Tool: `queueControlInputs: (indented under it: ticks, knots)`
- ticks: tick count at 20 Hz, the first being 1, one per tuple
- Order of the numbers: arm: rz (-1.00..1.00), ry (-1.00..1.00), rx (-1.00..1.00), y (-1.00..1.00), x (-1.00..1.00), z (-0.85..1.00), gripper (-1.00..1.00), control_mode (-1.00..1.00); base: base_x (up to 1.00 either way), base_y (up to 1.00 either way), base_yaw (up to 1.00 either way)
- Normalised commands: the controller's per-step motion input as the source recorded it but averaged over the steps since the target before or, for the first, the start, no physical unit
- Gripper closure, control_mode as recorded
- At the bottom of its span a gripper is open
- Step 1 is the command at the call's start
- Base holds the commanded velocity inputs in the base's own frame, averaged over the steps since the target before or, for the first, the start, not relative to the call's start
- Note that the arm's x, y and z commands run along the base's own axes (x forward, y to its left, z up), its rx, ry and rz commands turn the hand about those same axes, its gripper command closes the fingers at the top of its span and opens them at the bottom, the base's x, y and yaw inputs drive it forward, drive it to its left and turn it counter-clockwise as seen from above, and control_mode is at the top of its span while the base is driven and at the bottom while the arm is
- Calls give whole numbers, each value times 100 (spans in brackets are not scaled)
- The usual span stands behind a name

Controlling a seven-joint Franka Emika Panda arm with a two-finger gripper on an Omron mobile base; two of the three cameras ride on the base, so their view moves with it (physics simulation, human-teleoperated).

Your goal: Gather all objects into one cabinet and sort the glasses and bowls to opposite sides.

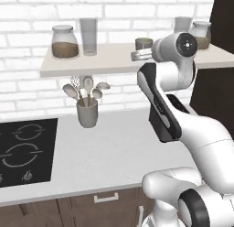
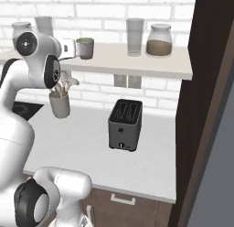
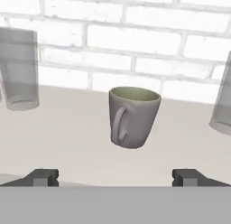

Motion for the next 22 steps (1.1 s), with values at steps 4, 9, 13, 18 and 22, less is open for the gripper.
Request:
queueControlInputs:
  ticks: [4, 9, 13, 18, 22]
  knots:
    - [-9, -1, 4, 4, 23, 1, -100, -100, 0, 0, 0]
    - [-13, 0, 7, 2, 8, 7, -100, -100, 0, 0, 0]
    - [-14, 0, 6, 0, 16, 9, -100, -100, 0, 0, 0]
    - [-8, 0, 2, 0, 9, 4, -100, -100, 0, 0, 0]
    - [-1, 2, 0, 1, 2, 0, -100, -100, 0, 0, 0]
